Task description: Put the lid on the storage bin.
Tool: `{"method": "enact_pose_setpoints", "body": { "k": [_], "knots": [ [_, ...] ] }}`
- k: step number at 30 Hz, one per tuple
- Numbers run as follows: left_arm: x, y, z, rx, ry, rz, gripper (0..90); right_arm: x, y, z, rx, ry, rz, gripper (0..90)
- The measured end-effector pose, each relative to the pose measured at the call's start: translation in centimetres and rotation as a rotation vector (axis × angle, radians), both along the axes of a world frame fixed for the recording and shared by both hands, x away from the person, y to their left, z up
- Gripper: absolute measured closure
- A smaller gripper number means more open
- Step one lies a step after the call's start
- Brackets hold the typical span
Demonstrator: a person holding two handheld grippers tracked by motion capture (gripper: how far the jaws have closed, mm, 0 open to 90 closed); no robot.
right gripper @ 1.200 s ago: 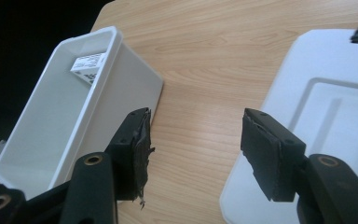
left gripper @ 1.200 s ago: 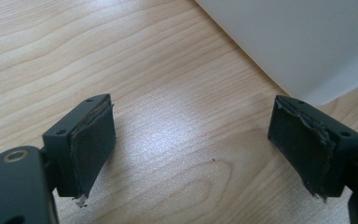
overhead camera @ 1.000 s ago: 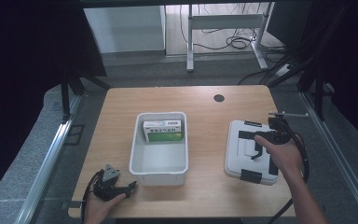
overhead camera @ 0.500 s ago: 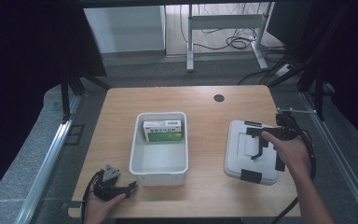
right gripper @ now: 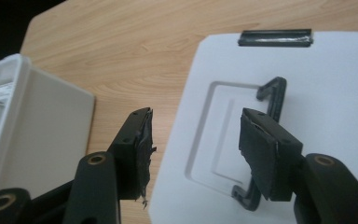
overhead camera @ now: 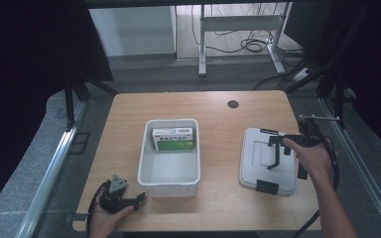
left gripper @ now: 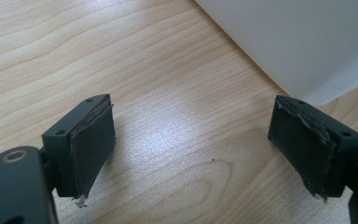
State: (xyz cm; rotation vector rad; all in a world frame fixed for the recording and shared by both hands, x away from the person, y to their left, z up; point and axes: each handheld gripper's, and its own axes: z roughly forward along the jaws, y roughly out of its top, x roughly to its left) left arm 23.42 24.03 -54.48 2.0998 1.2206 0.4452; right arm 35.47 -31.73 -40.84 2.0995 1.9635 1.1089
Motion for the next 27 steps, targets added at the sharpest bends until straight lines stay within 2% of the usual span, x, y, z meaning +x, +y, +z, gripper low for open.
{"method": "enact_pose_setpoints", "body": {
  "k": [5,9,14,27],
  "knots": [
    [0.0,0.0,0.0,0.0,0.0,-0.001,14.5,0.4,-0.4,-1.0,-0.024,0.031,-0.014,46.0],
    [0.0,0.0,0.0,0.001,0.0,-0.001,14.4,1.0,-0.5,-2.1,-0.079,0.071,-0.031,48.0],
    [0.0,0.0,0.0,0.0,0.002,-0.003,14.1,1.7,-0.5,-3.1,-0.089,0.11,-0.039,49.0],
    [0.0,0.0,0.0,0.001,0.002,-0.004,14.0,2.2,-1.4,-4.0,-0.108,0.158,-0.06,56.5]
  ]
}}
